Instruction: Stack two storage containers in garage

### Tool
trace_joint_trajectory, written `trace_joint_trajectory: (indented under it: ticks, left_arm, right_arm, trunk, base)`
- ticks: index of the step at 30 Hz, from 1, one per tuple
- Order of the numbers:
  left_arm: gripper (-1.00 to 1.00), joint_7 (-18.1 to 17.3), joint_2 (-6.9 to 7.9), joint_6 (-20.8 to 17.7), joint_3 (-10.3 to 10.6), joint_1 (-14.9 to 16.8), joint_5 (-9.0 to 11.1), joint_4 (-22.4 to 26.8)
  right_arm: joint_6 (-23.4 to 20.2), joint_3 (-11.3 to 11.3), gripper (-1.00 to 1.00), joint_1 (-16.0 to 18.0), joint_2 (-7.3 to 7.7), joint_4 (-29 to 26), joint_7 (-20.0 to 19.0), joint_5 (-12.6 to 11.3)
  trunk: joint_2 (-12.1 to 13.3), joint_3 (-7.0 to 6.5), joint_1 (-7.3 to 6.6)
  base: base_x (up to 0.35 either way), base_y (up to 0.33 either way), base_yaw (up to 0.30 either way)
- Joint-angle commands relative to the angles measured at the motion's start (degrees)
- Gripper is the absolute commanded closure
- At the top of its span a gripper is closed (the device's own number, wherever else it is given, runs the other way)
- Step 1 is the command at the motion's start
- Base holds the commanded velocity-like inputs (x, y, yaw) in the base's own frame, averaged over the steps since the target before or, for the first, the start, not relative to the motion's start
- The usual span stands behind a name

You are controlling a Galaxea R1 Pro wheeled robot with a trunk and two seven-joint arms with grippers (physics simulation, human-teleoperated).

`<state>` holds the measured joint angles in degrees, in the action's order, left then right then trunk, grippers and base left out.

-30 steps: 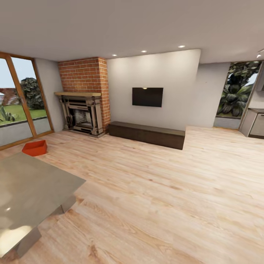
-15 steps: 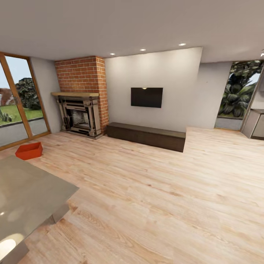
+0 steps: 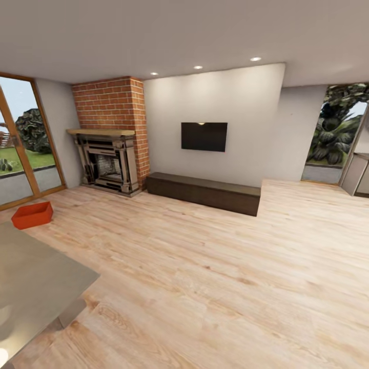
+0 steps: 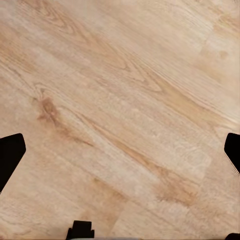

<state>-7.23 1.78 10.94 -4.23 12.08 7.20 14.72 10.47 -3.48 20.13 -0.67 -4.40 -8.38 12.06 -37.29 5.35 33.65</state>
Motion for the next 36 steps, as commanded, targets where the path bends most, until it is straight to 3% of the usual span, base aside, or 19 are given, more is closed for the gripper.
trace_joint_trajectory:
  ticks: [1,36]
  left_arm:
    - [-1.0,-0.6,-0.02,0.0,-0.4,0.1,0.4,-0.1]
    - [-1.0,-0.6,-0.02,0.0,-0.4,0.1,0.4,-0.1]
  right_arm:
    - [0.2,-0.4,-1.0,0.1,-0.02,0.0,-0.1,0.4]
    - [0.2,-0.4,-1.0,0.0,0.05,0.1,-0.2,0.4]
  trunk:
    - [-0.1,0.1,0.05]
    - [-0.1,0.1,0.05]
  base:
    - [0.323,-0.032,0.0]
    - [0.323,-0.001,0.0]
